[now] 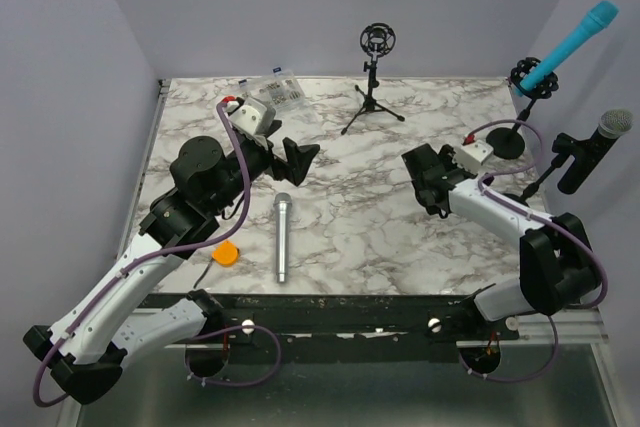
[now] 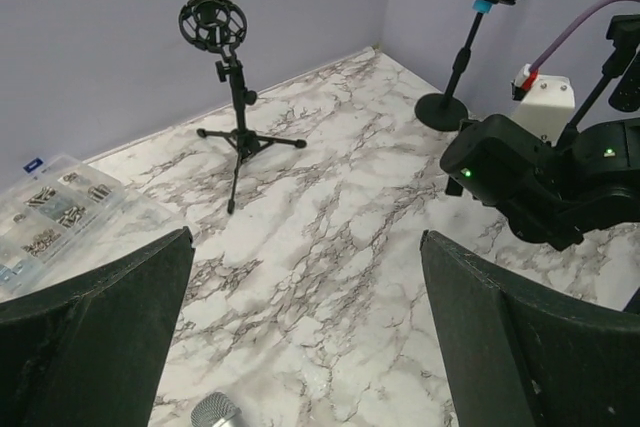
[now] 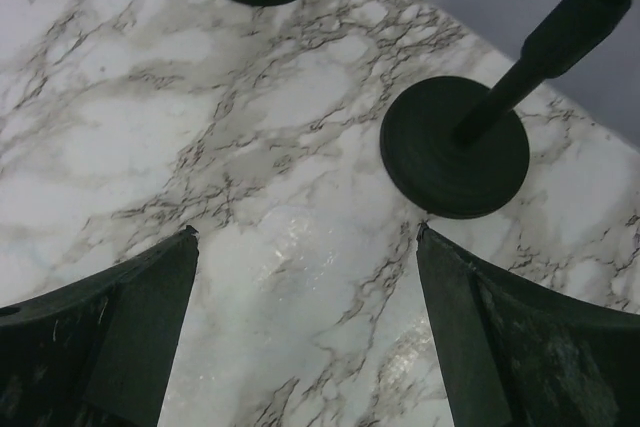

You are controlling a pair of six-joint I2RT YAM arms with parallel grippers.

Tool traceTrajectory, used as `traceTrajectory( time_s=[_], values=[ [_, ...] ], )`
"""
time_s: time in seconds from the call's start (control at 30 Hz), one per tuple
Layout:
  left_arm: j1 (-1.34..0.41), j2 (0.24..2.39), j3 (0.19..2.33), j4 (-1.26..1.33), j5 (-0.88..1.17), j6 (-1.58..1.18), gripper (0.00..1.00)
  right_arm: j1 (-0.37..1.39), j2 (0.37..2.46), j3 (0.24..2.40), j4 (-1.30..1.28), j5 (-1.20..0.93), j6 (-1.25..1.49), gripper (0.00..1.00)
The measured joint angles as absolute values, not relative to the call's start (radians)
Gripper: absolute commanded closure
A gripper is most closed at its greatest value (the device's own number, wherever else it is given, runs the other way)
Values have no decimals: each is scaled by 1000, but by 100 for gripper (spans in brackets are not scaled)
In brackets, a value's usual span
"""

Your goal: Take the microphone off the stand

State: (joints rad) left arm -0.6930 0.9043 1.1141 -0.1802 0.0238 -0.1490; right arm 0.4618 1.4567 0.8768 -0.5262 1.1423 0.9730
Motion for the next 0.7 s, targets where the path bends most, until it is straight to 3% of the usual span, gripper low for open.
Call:
traceTrajectory(
  time_s=[0.17,0.3,0.7],
  values=[
    [-693,904,1114,-180,35,-157,5,448,1430,874,-478,1183,888,9],
    [-693,905,1114,-180,39,-162,5,448,1409,914,-377,1100,730,7],
    [-693,948,1114,-181,41,-165,6,335,1451,1534,-286,887,466,8]
  ],
)
